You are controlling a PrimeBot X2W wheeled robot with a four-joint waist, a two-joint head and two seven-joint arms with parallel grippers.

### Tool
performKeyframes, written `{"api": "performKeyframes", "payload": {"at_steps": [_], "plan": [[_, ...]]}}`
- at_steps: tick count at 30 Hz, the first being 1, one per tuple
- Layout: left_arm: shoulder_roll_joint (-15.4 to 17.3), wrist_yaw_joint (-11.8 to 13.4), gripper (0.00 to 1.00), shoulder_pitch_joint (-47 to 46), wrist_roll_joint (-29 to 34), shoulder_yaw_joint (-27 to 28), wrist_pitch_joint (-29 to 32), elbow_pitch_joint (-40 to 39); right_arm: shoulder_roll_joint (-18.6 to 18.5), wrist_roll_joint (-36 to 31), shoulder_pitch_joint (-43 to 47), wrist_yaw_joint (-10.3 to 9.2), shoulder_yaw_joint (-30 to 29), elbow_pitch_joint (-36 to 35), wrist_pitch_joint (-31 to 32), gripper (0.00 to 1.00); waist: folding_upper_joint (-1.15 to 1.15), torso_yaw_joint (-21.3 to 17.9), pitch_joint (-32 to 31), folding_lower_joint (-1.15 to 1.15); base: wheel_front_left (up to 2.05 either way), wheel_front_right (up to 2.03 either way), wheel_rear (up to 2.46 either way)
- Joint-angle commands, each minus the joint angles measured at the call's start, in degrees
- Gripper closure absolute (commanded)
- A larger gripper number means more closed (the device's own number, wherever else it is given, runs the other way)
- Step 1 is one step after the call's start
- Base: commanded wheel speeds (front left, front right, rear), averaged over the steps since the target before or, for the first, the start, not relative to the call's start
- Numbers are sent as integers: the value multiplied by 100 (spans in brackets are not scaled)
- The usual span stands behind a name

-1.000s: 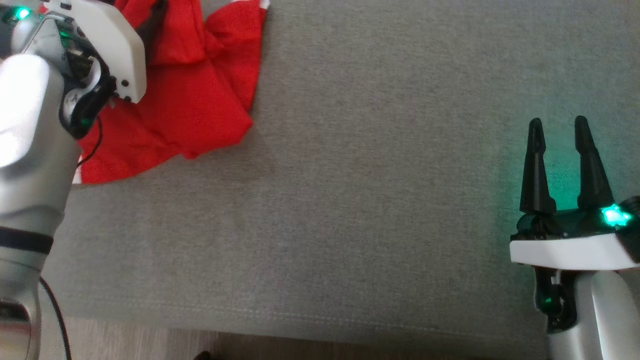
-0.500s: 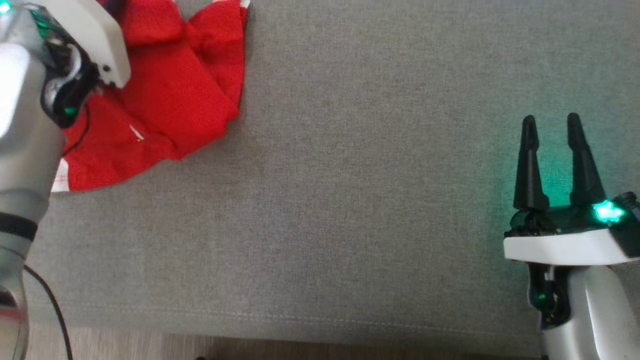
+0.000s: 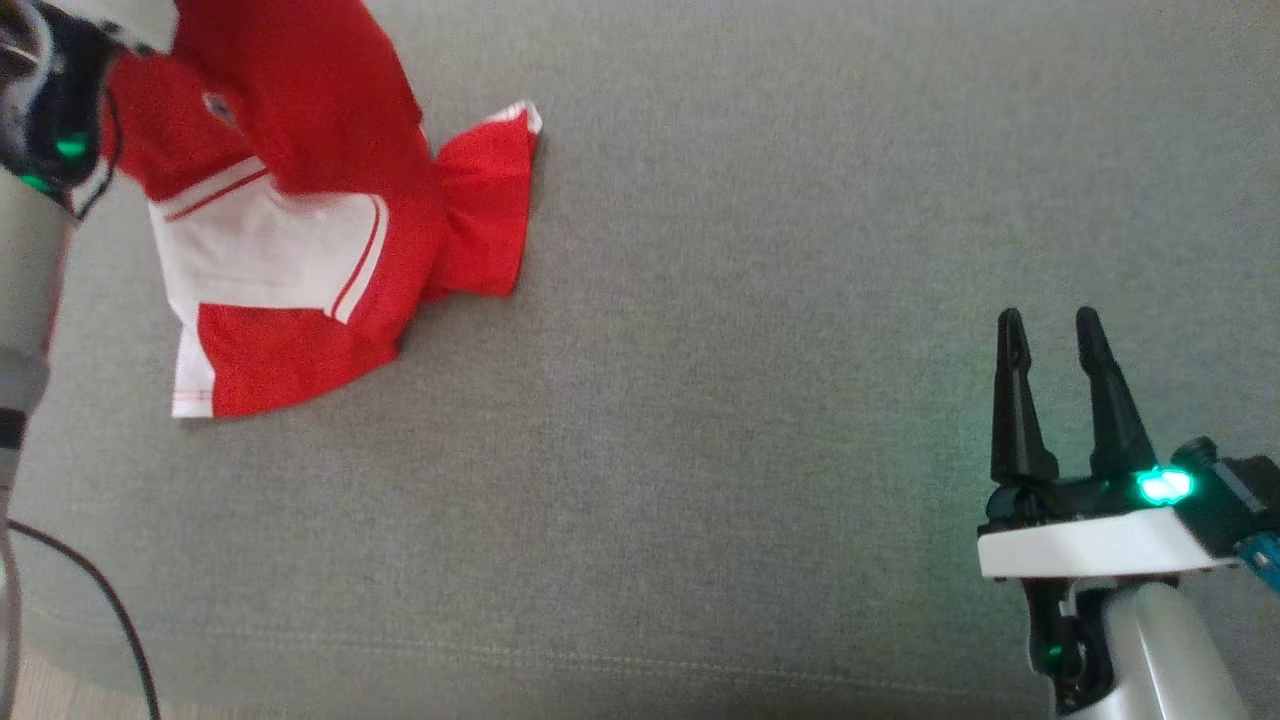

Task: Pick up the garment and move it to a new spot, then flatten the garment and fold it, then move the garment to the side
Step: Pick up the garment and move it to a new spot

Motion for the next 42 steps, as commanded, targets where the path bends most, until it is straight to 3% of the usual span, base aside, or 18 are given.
{"api": "performKeyframes", "payload": {"at_steps": [1, 7, 15, 24, 33, 34, 35, 36, 42], "plan": [[362, 82, 100, -230, -57, 294, -100, -309, -31, 62, -8, -4, 174, -161, -59, 0, 0, 4, -295, 0, 0, 0, 0], [426, 354, 100, 79, -103, 464, -211, -1199, -31, 212, 63, -4, 334, -123, -60, 0, 0, -171, -604, 0, 0, 0, 0], [328, 784, 100, 221, 63, 303, -19, -2199, -31, 390, -45, -4, 373, -197, -61, 0, 0, -746, -702, 0, 0, 0, 0], [-478, 948, 100, 174, 152, -293, 252, -2617, -31, 583, -357, -4, 372, -417, -61, 0, 0, -1709, -533, 0, 0, 0, 0], [-1412, 896, 100, -172, 248, -767, 109, -1950, -31, 890, -677, -4, 564, -589, -61, 0, 0, -2853, -204, 0, 0, 0, 0], [-1509, 892, 95, -227, 237, -781, 88, -1789, -31, 932, -697, -4, 572, -603, -61, 0, 0, -2939, -170, 0, 0, 0, 0], [-1578, 876, 24, -292, 248, -802, 62, -1624, -31, 971, -719, -4, 597, -612, -61, 0, 0, -3037, -132, 0, 0, 0, 0], [-1643, 832, 0, -353, 260, -837, 33, -1448, -31, 1005, -731, -4, 601, -618, -61, 0, 0, -3101, -107, 0, 0, 0, 0], [-1826, 592, 0, -515, 232, -924, -98, -677, -31, 1077, -718, -4, 594, -642, -61, 0, 0, -3205, -73, 0, 0, 0, 0]]}}
